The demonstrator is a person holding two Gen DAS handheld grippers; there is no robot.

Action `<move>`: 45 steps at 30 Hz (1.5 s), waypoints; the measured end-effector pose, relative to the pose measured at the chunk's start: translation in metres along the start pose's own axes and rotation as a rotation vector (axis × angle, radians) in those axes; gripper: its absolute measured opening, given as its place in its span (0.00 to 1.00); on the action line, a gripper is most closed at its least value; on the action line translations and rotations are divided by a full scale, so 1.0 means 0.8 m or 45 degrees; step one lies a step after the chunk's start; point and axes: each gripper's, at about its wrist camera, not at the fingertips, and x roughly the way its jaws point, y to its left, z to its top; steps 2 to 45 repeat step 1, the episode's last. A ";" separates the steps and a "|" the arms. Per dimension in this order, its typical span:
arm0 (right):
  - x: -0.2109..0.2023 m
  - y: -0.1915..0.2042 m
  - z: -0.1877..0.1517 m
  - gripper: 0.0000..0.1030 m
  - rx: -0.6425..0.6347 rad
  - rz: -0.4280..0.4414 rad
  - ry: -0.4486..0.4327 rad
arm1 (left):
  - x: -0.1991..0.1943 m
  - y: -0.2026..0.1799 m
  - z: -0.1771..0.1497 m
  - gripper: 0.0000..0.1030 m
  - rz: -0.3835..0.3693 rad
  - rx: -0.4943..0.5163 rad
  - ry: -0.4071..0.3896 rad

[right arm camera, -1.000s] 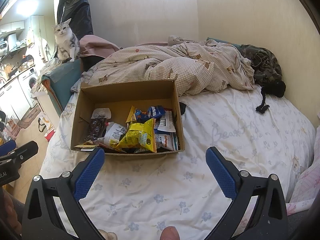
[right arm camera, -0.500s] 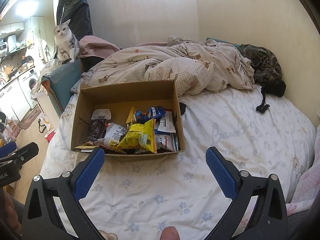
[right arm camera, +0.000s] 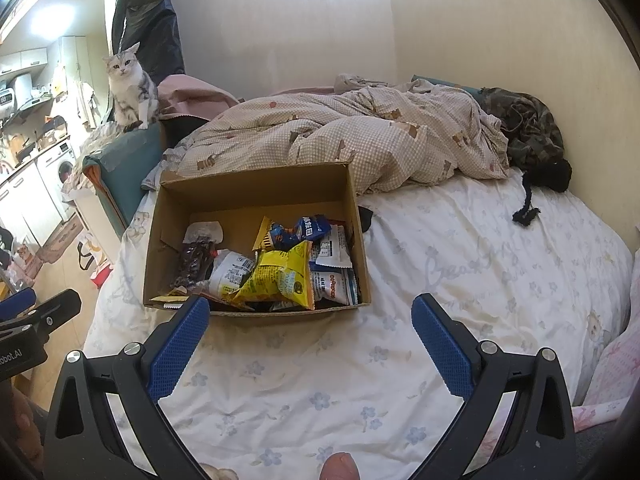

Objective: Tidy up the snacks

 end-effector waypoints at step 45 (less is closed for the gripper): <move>0.000 0.000 -0.002 1.00 0.000 0.000 0.000 | 0.002 0.001 -0.001 1.00 -0.003 0.003 0.005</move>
